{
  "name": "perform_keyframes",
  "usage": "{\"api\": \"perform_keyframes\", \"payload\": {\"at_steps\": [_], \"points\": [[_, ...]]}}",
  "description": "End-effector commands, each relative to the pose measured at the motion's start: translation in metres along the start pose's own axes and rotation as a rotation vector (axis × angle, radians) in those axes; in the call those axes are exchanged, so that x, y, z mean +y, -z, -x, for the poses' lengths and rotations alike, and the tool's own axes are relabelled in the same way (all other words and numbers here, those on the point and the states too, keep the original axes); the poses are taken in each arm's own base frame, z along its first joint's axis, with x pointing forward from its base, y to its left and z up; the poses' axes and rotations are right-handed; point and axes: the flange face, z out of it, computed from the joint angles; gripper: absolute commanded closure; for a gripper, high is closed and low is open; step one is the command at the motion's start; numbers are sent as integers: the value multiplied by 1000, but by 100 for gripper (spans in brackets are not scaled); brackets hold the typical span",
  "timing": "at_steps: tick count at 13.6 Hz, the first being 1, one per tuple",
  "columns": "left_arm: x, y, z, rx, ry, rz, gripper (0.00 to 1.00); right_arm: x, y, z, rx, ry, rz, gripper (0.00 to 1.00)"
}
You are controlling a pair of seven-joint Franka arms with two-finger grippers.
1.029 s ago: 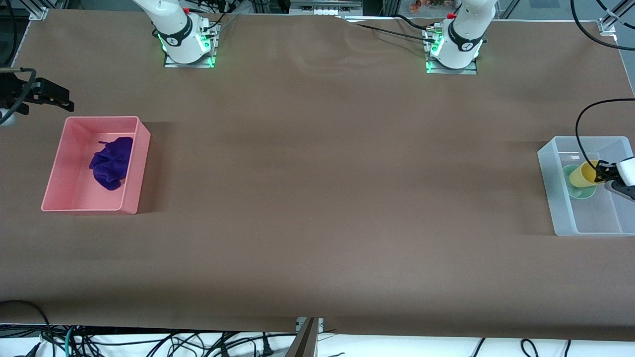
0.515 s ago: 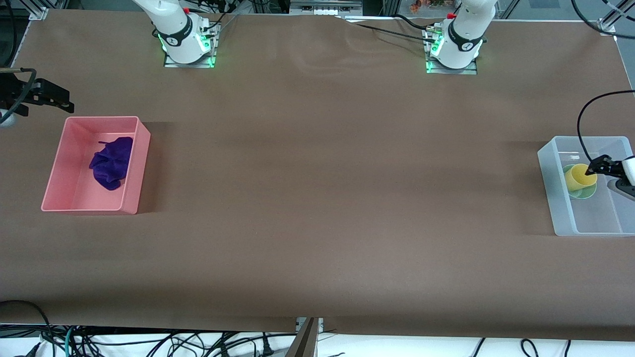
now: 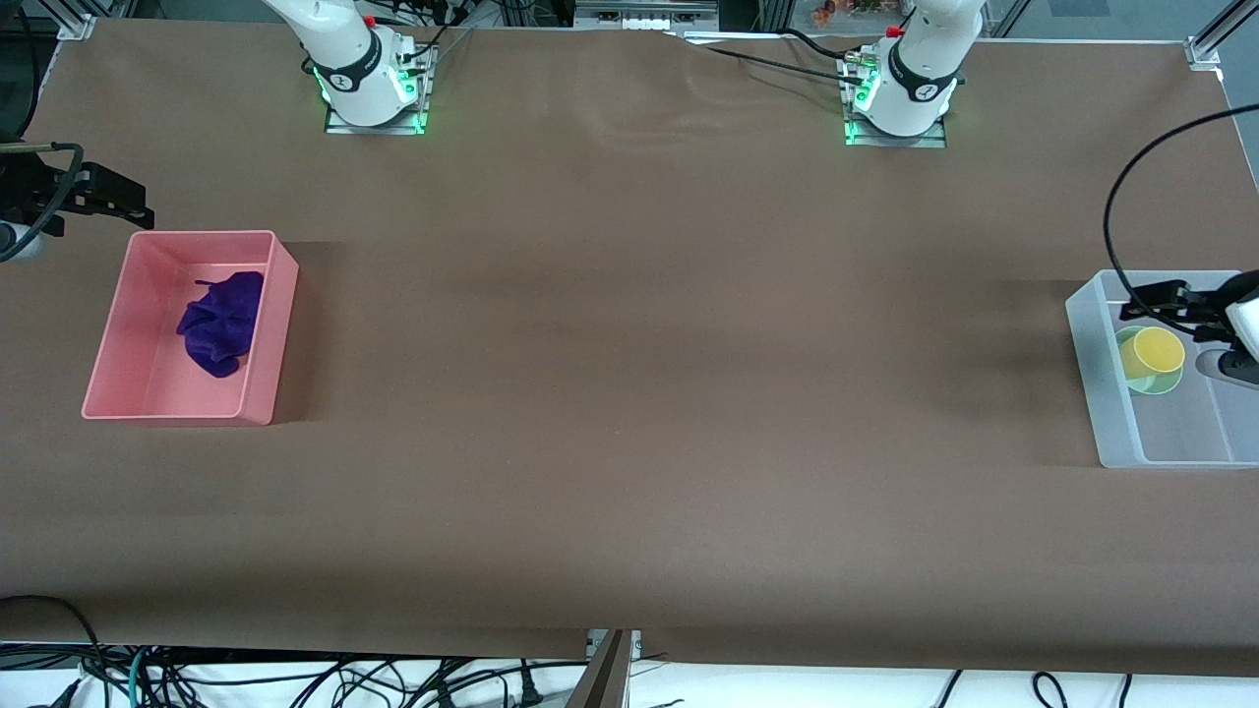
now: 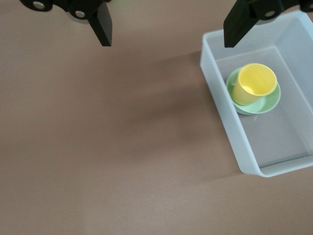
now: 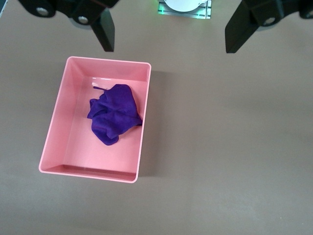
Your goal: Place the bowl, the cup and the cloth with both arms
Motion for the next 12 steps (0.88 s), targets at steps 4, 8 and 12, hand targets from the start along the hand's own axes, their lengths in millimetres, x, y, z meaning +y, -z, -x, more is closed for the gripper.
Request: {"api": "perform_keyframes", "payload": {"at_steps": [4,8,12], "points": [[110,62,24,13,1,-110,0,-1,7,-2,9,8,4,0],[120,46,58,145,81,-14,0,0,7,-2,9,4,3,0],[127,41,65,170,146,-15,0,0,5,-7,8,-9,3,0]]}}
